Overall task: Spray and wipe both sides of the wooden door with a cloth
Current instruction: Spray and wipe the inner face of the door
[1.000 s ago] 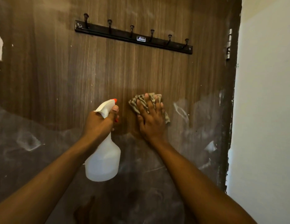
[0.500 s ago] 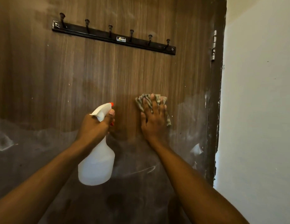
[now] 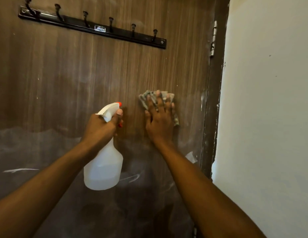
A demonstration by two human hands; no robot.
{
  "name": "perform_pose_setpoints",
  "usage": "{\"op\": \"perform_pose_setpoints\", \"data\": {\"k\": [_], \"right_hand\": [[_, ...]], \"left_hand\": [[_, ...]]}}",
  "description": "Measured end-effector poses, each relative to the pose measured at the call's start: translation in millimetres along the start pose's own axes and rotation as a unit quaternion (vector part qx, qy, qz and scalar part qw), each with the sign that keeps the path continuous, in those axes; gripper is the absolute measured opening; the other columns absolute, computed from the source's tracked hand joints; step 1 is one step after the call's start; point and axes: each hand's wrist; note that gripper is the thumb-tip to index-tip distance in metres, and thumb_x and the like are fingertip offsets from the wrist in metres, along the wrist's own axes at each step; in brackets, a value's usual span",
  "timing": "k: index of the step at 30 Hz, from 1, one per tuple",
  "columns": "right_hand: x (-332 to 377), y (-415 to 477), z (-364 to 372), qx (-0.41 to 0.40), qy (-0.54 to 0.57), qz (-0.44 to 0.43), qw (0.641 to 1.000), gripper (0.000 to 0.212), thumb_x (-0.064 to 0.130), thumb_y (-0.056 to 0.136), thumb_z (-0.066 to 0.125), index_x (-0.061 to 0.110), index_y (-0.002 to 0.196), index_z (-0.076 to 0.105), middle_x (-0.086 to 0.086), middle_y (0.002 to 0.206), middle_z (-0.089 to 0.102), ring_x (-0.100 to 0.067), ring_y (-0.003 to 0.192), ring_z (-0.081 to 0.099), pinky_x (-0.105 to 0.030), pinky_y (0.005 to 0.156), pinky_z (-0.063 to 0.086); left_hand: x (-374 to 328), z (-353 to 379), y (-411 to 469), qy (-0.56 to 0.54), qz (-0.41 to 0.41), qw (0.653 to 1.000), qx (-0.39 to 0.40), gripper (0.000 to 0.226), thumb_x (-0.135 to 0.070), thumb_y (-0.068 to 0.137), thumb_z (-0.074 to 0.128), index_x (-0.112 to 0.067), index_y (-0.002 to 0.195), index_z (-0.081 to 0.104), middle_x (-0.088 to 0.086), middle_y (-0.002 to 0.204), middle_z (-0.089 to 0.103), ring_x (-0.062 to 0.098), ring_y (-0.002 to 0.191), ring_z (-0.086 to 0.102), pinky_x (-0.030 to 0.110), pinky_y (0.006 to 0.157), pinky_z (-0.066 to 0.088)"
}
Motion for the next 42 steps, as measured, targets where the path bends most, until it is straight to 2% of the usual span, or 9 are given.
{"op": "perform_pose_setpoints", "data": {"k": [4,11,15,20,24,28,34,38,42], "right_hand": [[-41,-49,-6,0.021,-0.004,-0.065,0.998,0.052,0.037,0.101,0.040,0.029,0.152,0.035,-0.003,0.162,0.026,-0.029,0.152,0.014,-0.053,0.122,0.013],[-120,29,-36,-0.034,-0.025,0.212,0.976,0.055,0.044,0.102,0.031,0.030,0.155,0.028,-0.003,0.164,0.021,-0.036,0.151,0.011,-0.060,0.118,0.017],[-102,78,-44,-0.029,-0.002,0.141,0.990,0.055,0.042,0.101,0.032,0.033,0.155,0.027,-0.001,0.164,0.018,-0.035,0.150,0.011,-0.059,0.119,0.016],[-92,-17,-33,0.047,0.007,-0.075,0.996,0.053,0.038,0.102,0.041,0.032,0.154,0.031,0.000,0.164,0.021,-0.029,0.152,0.011,-0.051,0.123,0.009],[-153,-62,-41,0.019,-0.005,0.101,0.995,0.053,0.041,0.101,0.039,0.027,0.153,0.035,-0.003,0.162,0.026,-0.034,0.149,0.019,-0.060,0.116,0.026],[-134,-30,-39,0.003,-0.020,0.187,0.982,0.055,0.043,0.102,0.032,0.030,0.155,0.026,-0.004,0.164,0.018,-0.039,0.150,0.011,-0.060,0.119,0.013],[-100,-137,-22,0.098,-0.017,-0.086,0.991,0.058,0.040,0.099,0.038,0.032,0.154,0.022,-0.005,0.163,0.020,-0.033,0.151,0.011,-0.055,0.120,0.013],[-144,-163,-31,0.050,-0.017,0.043,0.998,0.052,0.043,0.100,0.036,0.028,0.149,0.032,-0.009,0.155,0.035,-0.042,0.142,0.029,-0.063,0.110,0.033],[-127,-113,-33,0.013,-0.018,0.149,0.989,0.052,0.040,0.101,0.041,0.028,0.151,0.037,-0.007,0.162,0.025,-0.041,0.145,0.020,-0.060,0.117,0.022]], "left_hand": [[-7,25,-7,-0.012,-0.007,1.000,0.012,0.048,-0.042,0.090,0.055,-0.008,0.124,0.057,0.012,0.100,0.068,0.016,0.076,0.063,0.020,0.059,0.046],[-16,48,-21,0.001,-0.013,1.000,0.026,0.051,-0.041,0.089,0.055,-0.006,0.126,0.055,0.014,0.108,0.066,0.023,0.087,0.064,0.022,0.063,0.050],[-16,52,-26,0.005,-0.014,1.000,0.015,0.050,-0.040,0.089,0.055,-0.005,0.124,0.057,0.015,0.106,0.067,0.026,0.092,0.065,0.027,0.070,0.052],[-25,66,-41,-0.007,-0.018,1.000,0.003,0.040,-0.036,0.091,0.055,-0.008,0.119,0.061,0.012,0.092,0.069,0.015,0.074,0.063,0.025,0.067,0.050],[-14,74,-66,-0.006,-0.040,0.999,0.014,0.048,-0.042,0.087,0.056,-0.009,0.122,0.059,0.012,0.099,0.069,0.019,0.085,0.065,0.028,0.072,0.052],[-5,77,-81,-0.008,-0.069,0.997,0.015,0.075,-0.061,0.070,0.053,-0.008,0.123,0.058,0.013,0.103,0.068,0.027,0.092,0.066,0.038,0.079,0.054],[4,84,-100,0.008,-0.070,0.997,0.014,0.066,-0.056,0.078,0.056,-0.011,0.126,0.058,0.012,0.103,0.069,0.027,0.086,0.066,0.035,0.075,0.056],[22,77,-113,0.020,-0.099,0.995,-0.005,0.049,-0.040,0.089,0.057,-0.011,0.128,0.055,0.013,0.105,0.068,0.016,0.077,0.064,0.013,0.051,0.048],[31,67,-120,0.016,-0.100,0.995,-0.014,0.045,-0.034,0.091,0.057,-0.007,0.127,0.055,0.014,0.105,0.067,0.012,0.076,0.064,0.011,0.049,0.049]]}}
Point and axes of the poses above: each hand's wrist, its own y-axis towards the middle knuckle, its own z-axis out of the palm, x = y × z
